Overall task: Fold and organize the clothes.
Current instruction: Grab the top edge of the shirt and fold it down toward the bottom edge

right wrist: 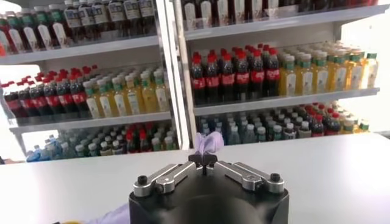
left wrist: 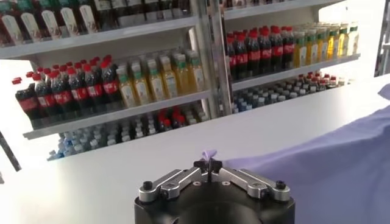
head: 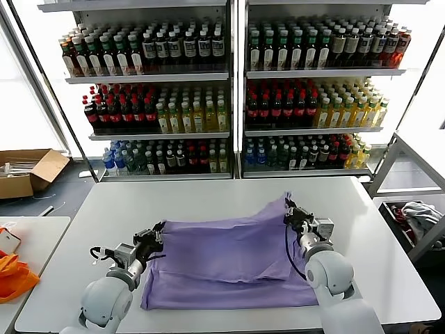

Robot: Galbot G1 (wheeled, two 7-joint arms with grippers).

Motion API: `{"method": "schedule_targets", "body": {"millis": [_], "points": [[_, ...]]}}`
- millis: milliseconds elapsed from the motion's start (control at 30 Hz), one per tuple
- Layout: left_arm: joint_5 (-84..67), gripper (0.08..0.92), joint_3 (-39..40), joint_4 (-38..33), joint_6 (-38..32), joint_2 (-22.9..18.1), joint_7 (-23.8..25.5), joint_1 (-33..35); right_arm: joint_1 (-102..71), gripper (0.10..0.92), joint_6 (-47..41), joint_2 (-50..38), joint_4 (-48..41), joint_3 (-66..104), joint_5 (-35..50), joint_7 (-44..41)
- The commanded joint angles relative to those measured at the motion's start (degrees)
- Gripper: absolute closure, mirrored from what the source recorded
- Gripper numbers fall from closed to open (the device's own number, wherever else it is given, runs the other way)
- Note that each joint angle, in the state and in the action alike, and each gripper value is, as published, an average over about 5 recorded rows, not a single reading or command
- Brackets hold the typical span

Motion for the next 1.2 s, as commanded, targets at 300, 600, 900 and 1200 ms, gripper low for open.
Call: {"method": "schedule_targets", "body": {"millis": [300, 600, 900, 1200], "points": [[8.0, 0.916, -1.7, -8.1, -0.5, -2.3, -0.1, 14.8, -20.2, 0.916, 1.7, 0.6, 10.8, 5.5, -3.6, 2.8], [12.0, 0.916, -0.6, -6.5, -1.3, -3.5, -0.2, 16.6, -22.3, 0.916, 3.0, 0.8, 9.8, 2.8, -6.7, 3.0], [13.7, 0.916, -1.0, -5.1, -1.8, -3.6, -0.4, 16.6, -22.3, 0.916, 3.9, 0.9, 7.8, 2.7, -7.3, 3.2], [16.1, 0.916, -0.9, -7.5, -1.9, -4.1, -0.2, 18.2, -22.9, 0.916, 4.0, 1.0, 7.4, 1.9, -8.7, 3.0]]}}
